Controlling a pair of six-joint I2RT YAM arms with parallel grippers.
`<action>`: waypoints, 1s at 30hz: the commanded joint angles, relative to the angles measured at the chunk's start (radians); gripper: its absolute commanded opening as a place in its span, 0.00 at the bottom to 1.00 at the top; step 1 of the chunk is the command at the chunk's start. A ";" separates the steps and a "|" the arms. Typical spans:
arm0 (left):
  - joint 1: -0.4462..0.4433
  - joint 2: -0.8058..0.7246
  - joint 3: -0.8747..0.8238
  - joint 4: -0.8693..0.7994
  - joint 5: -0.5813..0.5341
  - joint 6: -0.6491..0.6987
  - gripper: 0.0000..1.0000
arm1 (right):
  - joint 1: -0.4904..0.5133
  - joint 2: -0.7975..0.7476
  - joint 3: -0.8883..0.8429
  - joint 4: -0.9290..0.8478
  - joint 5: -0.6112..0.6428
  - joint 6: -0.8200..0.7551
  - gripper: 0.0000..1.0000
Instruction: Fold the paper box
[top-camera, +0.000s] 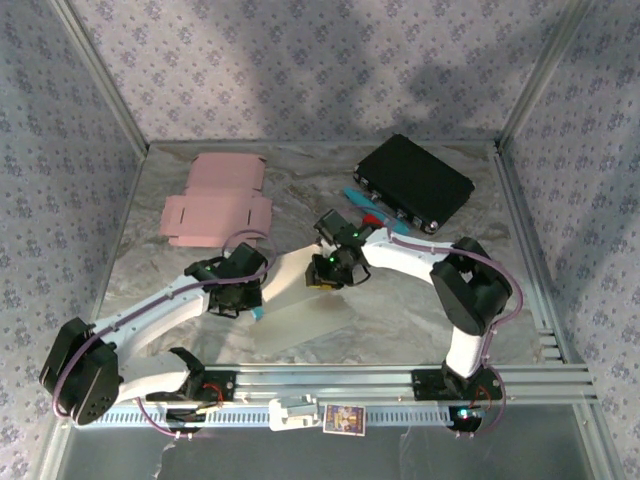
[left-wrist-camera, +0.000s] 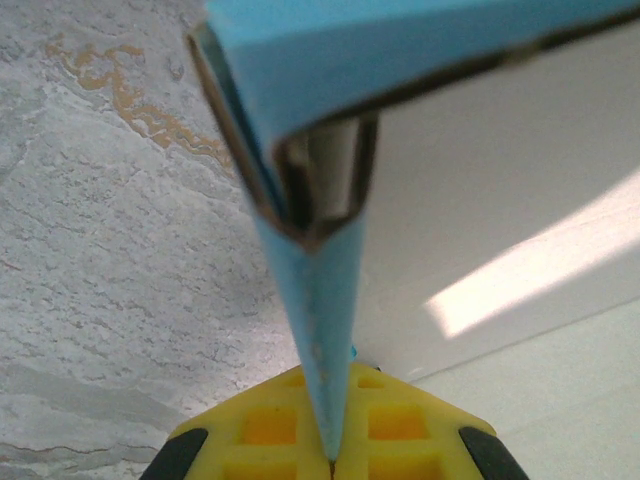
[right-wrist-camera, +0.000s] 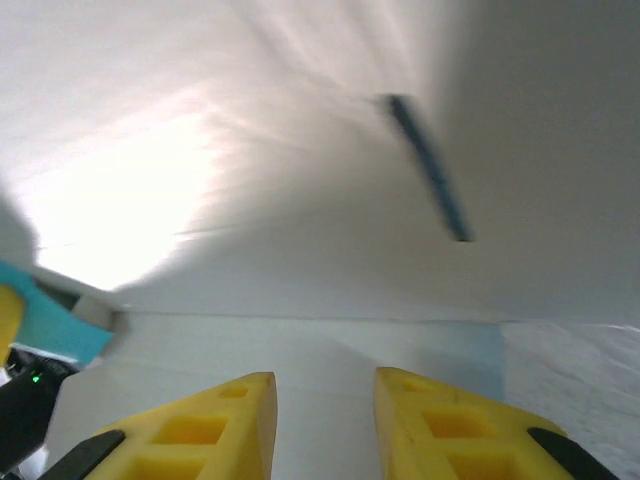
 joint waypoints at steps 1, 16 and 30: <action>0.020 0.004 0.030 -0.003 0.022 0.044 0.00 | -0.009 -0.020 0.039 -0.044 -0.013 -0.070 0.34; 0.219 0.067 0.097 -0.034 0.261 0.411 0.00 | -0.521 -0.346 -0.265 0.048 -0.129 -0.220 0.33; 0.296 0.267 0.143 0.027 0.366 0.516 0.00 | -0.480 -0.069 -0.319 0.248 -0.228 -0.320 0.28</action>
